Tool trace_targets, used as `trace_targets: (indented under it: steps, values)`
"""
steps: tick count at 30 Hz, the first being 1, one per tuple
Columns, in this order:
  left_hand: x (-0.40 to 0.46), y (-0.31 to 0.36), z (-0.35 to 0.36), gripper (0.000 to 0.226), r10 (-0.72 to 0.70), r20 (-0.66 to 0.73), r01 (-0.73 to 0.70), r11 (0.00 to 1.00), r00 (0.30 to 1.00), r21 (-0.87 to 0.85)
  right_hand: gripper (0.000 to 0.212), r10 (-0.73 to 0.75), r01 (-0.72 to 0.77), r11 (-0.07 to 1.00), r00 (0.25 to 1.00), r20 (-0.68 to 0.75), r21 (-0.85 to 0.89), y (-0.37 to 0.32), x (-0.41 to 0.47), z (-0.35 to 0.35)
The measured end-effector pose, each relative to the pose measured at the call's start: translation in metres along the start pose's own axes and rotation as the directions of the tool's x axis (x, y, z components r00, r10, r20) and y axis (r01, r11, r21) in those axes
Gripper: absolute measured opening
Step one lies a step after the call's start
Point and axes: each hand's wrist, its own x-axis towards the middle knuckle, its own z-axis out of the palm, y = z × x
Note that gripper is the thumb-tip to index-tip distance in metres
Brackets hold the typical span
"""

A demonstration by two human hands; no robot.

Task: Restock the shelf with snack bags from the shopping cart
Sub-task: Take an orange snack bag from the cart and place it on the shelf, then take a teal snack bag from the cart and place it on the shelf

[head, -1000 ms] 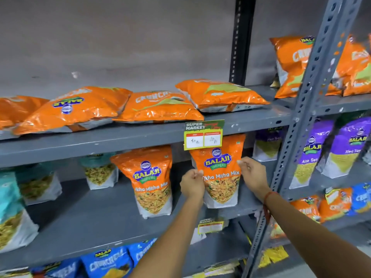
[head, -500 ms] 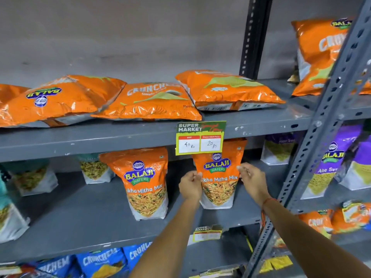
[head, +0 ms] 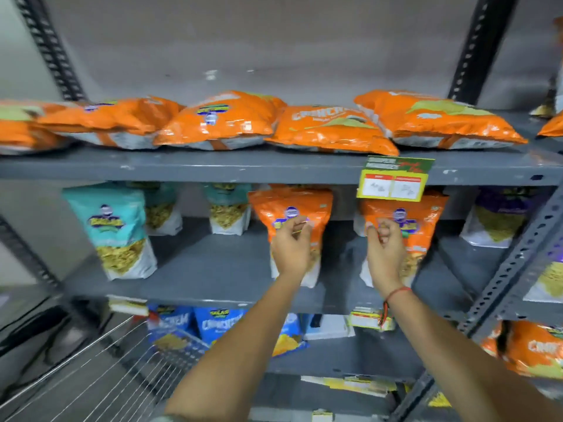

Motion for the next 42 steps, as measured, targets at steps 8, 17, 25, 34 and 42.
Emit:
trace_targets:
  steps: [8, 17, 25, 34, 42]
  values:
    - [-0.016, -0.021, -0.271, 0.024, -0.031, -0.336, 0.059, 0.996, 0.941, 0.073, 0.017, 0.017, -0.076, 0.988, 0.917, 0.399, 0.134, -0.054, -0.190, 0.163]
    - [-0.112, -0.120, -0.530, 0.030, -0.234, -0.626, 0.457, 0.862, 0.744, 0.220, 0.016, 0.156, -0.094, 0.987, 0.395, 0.905, -0.129, -0.038, -0.393, 0.287]
    - [-0.243, -0.263, -0.546, 0.032, -0.739, -0.524, 0.892, 0.442, 0.424, 0.098, 0.019, 0.360, 0.227, 0.922, -0.209, 0.909, -0.313, 0.054, -0.495, 0.352]
    - [-0.251, -0.362, -0.512, 0.054, -0.842, -0.539, 0.948, 0.156, -0.020, -0.279, 0.075, 0.399, 0.352, 0.913, -0.663, 0.633, -0.206, 0.191, -0.577, 0.414]
    - [-0.244, -0.389, -0.517, 0.024, -0.641, -0.745, 0.838, 0.292, -0.186, -0.460, 0.040, 0.386, 0.249, 0.922, -0.660, 0.644, -0.296, 0.203, -0.600, 0.423]
